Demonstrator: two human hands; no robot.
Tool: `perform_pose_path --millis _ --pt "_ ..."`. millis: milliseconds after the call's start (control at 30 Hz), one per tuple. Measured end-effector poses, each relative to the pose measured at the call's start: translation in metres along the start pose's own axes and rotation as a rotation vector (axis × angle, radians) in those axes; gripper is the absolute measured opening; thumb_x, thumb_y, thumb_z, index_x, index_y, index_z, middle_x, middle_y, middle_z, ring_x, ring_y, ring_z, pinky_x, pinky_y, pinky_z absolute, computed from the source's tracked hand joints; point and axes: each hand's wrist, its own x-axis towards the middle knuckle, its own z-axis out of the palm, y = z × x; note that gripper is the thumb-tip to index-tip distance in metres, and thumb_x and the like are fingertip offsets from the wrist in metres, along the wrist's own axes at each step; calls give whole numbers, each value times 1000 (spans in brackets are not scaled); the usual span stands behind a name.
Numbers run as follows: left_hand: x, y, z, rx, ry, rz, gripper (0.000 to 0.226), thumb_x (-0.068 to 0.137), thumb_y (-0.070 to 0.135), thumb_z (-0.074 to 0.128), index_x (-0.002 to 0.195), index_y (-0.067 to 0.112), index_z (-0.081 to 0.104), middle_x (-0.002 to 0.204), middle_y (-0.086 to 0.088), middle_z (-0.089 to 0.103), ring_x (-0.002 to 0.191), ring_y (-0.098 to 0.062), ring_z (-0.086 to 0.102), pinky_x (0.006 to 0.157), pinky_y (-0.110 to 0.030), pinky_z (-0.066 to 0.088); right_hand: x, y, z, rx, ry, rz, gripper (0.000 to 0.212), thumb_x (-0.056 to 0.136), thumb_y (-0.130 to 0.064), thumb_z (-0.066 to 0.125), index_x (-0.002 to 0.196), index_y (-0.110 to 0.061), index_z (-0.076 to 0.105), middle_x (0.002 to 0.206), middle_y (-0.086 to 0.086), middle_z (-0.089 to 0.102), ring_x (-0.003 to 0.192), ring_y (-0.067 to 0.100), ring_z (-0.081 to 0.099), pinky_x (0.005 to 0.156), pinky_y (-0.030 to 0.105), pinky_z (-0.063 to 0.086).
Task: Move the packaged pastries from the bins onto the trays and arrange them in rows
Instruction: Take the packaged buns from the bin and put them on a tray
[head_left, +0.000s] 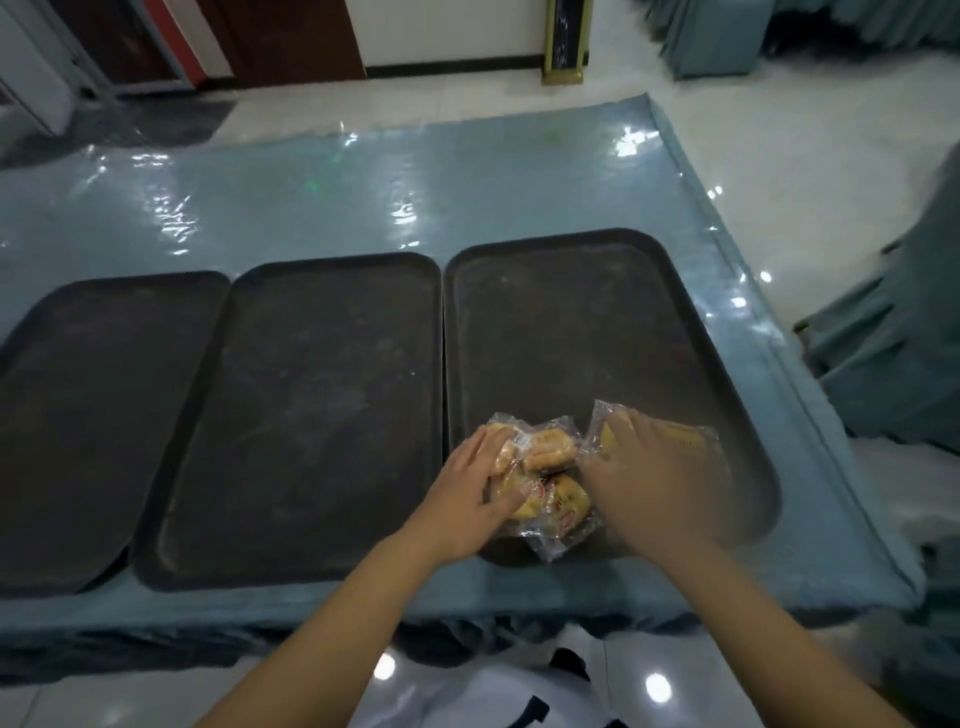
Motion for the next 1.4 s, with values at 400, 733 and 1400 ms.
perform_pose_path --millis 400,733,1400 --pt "-226 -148 -121 -395 422 -48 64 93 48 60 150 48 29 152 30 26 138 11 24 110 -15 25 -124 -235 107 235 -161 -339 59 89 -67 46 144 -46 36 153 -16 35 143 5 26 116 46 27" --pt "-382 -262 -204 -420 864 -254 57 93 50 60 144 48 37 148 33 34 134 16 31 111 -18 30 -142 -430 172 199 -356 -684 54 91 -51 57 142 -37 45 143 -24 43 132 -5 35 113 29 32" --pt "-409 -394 -478 -130 1015 -491 52 91 54 58 140 55 39 129 50 29 111 35 26 93 -2 23 -2 -726 315 510 -484 -834 45 89 -33 66 133 -30 56 135 -16 54 125 -4 44 103 17 31"
